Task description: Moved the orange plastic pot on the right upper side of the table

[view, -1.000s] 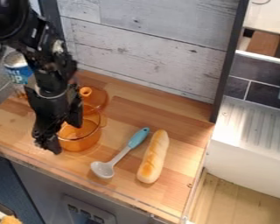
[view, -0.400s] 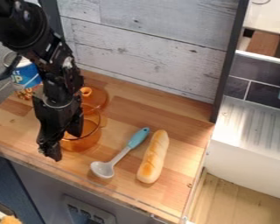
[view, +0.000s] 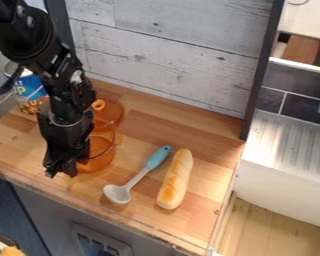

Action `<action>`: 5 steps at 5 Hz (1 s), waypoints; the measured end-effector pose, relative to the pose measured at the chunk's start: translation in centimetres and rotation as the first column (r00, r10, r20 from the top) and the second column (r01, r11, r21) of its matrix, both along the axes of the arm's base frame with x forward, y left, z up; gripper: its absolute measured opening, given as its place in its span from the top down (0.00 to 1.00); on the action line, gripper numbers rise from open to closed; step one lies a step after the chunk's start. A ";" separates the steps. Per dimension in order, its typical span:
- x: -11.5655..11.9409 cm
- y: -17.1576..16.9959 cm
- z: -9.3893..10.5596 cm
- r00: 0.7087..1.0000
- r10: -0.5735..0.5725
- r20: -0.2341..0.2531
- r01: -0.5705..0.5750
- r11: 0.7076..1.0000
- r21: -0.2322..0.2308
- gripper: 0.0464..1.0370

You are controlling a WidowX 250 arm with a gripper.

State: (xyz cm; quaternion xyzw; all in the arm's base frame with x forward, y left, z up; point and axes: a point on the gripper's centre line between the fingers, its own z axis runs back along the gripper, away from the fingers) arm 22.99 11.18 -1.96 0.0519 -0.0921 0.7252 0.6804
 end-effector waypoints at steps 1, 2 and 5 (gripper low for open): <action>-0.1 0.1 -0.1 1.000 0.001 0.002 -0.001 1.000 0.008 0.90; -0.2 0.3 -0.1 0.999 -0.037 0.008 0.037 0.999 0.028 0.96; 0.7 0.4 4.5 0.971 -0.210 0.112 0.205 0.977 0.052 0.96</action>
